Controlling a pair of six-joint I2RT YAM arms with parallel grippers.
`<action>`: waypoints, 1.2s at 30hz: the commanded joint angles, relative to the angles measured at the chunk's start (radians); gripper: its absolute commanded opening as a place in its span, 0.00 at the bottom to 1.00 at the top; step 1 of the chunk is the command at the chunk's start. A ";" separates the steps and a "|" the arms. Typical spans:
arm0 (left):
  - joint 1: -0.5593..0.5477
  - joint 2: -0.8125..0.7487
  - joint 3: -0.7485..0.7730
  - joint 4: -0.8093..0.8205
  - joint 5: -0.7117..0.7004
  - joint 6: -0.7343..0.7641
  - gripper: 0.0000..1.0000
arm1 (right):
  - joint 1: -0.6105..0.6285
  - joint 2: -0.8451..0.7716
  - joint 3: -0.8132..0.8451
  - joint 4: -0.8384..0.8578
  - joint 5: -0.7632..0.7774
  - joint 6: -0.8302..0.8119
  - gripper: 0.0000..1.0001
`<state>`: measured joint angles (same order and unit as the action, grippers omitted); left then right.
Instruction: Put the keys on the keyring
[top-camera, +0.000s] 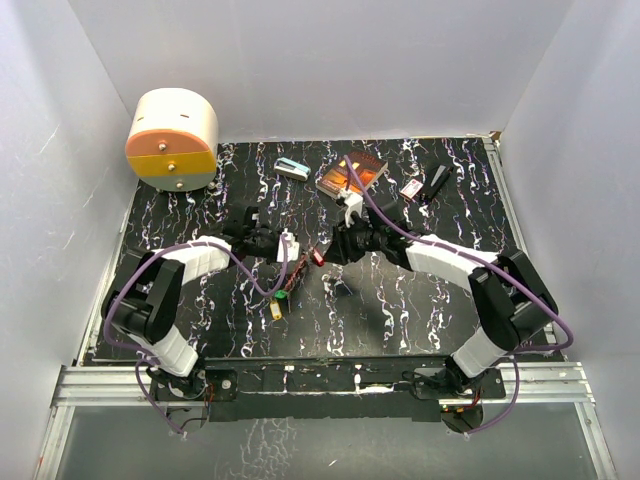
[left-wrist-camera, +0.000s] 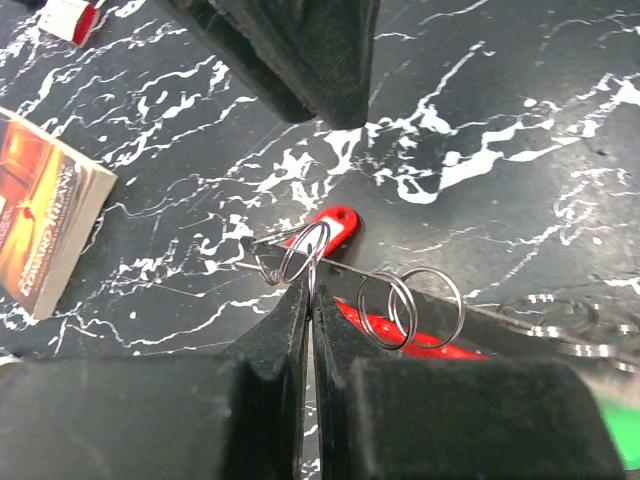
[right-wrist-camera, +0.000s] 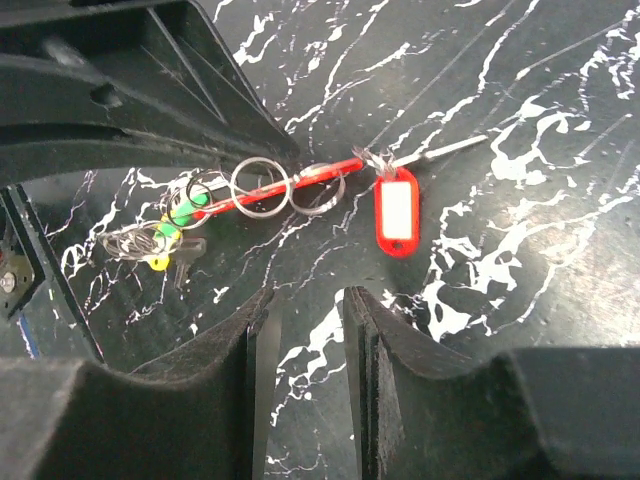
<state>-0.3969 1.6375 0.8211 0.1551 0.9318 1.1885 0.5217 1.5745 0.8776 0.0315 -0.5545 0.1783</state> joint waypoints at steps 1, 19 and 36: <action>-0.005 -0.052 0.016 -0.179 0.066 0.112 0.00 | 0.043 -0.006 0.053 0.103 0.040 -0.017 0.36; -0.006 -0.137 0.047 -0.584 0.079 0.223 0.00 | 0.183 -0.188 -0.150 0.255 0.179 -0.283 0.41; -0.005 -0.124 0.053 -0.547 0.088 0.195 0.00 | 0.308 -0.150 -0.132 0.320 0.238 -0.305 0.41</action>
<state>-0.3969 1.5265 0.8619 -0.3740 0.9627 1.3754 0.8196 1.4147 0.7235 0.2466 -0.3115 -0.1020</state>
